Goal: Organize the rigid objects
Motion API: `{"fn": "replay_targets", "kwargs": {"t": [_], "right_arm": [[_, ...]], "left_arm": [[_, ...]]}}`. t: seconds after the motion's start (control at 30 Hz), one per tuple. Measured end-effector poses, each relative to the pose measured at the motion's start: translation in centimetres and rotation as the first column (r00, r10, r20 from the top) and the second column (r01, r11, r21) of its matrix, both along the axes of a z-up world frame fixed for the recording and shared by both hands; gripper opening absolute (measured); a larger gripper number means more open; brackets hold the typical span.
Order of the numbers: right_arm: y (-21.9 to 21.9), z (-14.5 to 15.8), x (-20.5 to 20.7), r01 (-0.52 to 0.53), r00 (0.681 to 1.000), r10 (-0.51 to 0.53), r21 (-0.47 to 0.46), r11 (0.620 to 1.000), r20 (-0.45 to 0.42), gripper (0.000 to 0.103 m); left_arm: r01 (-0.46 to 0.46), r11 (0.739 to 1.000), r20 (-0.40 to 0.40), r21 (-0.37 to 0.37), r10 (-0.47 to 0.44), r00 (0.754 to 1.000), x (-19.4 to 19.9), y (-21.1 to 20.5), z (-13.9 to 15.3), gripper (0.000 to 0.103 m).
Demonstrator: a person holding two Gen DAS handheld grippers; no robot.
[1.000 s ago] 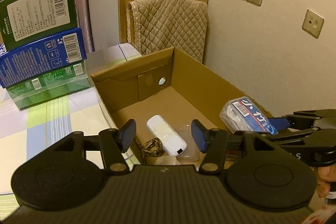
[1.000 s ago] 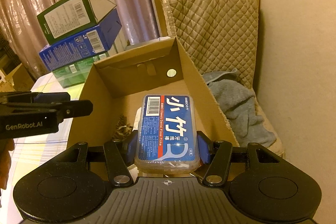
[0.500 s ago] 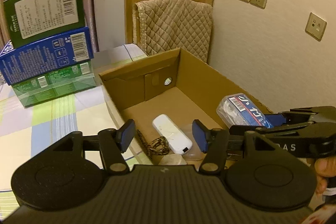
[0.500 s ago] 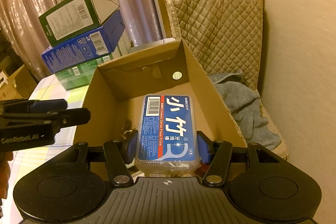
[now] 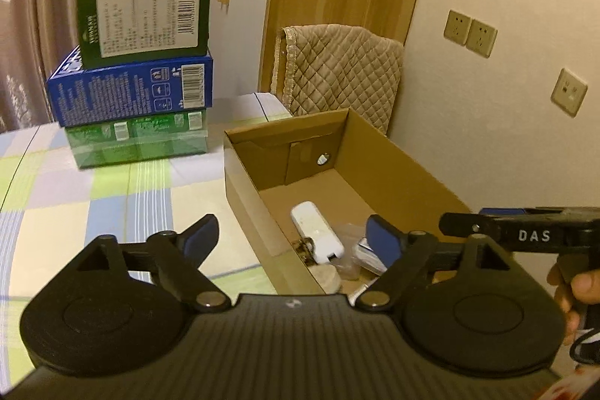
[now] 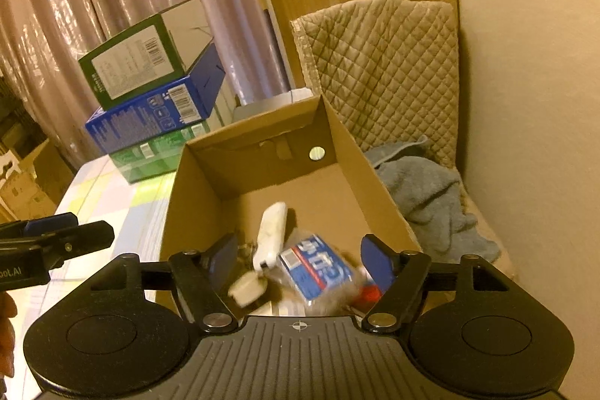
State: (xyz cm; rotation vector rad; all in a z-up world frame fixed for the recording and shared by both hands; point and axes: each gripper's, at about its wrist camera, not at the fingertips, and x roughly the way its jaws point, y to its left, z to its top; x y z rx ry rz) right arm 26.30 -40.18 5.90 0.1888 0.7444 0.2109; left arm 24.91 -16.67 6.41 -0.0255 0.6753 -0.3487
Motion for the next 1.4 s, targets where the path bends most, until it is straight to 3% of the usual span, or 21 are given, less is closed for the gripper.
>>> {"fn": "replay_targets", "kwargs": {"t": [0.3, 0.6, 1.03, 1.4], "right_arm": [[-0.6, 2.8, -8.1, 0.001, 1.0, 0.0, -0.093, 0.996, 0.01, 0.072], [-1.6, 3.6, -14.7, 0.017, 1.0, -0.018, -0.12, 0.993, -0.008, 0.072], [-1.0, 3.6, -20.3, -0.026, 1.0, 0.024, -0.134, 0.991, -0.016, 0.072], [0.7, 2.1, -22.8, -0.065, 0.998, 0.061, -0.137, 0.988, -0.032, 0.072]], "left_arm": [[-0.038, 0.999, -0.004, -0.033, 0.038, 0.999, -7.1, 0.5, 1.0, 0.1], [-0.13, 0.99, -0.088, -0.049, 0.126, 0.988, -13.9, 0.4, 1.2, 0.101], [-0.132, 0.991, -0.076, 0.006, 0.132, 0.988, -20.4, -0.3, 1.1, 0.101], [-0.157, 0.987, -0.104, 0.031, 0.159, 0.982, -22.5, 0.9, -0.8, 0.101]]}}
